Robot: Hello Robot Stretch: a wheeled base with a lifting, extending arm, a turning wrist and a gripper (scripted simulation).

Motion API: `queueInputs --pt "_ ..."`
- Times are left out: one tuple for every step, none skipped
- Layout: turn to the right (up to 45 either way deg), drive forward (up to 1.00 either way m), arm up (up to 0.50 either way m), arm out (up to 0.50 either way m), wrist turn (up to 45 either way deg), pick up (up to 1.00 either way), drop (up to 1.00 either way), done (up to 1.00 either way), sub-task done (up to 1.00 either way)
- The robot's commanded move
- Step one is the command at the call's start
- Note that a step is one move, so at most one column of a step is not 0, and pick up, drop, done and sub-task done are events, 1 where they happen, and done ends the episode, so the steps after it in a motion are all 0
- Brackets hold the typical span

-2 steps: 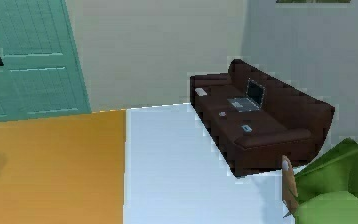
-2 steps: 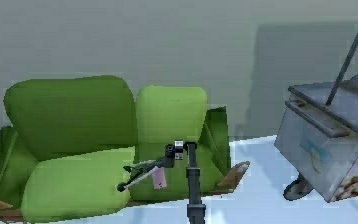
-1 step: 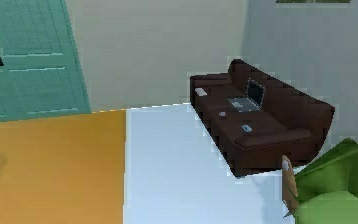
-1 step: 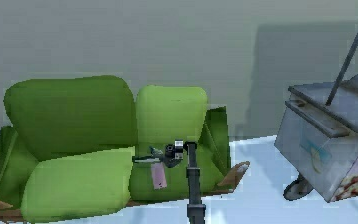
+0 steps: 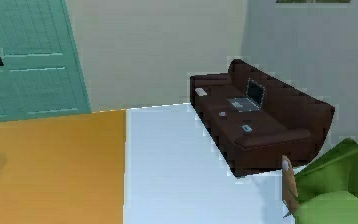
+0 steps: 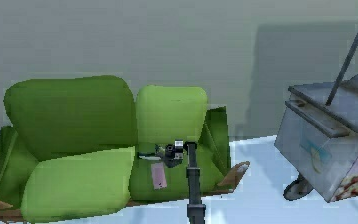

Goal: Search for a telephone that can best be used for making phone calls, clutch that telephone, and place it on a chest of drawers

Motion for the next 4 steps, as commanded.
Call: queueInputs --pt "0.0 0.00 -0.30 0.00 0.0 0.00 0.00 0.00 0.00" --pt "0.0 0.00 0.00 0.00 0.0 1.00 0.00 0.00 0.00" --pt "0.0 0.00 0.10 0.00 0.0 0.00 0.00 0.00 0.00" --pt "0.0 0.00 0.50 0.00 0.0 0.00 0.00 0.00 0.00"
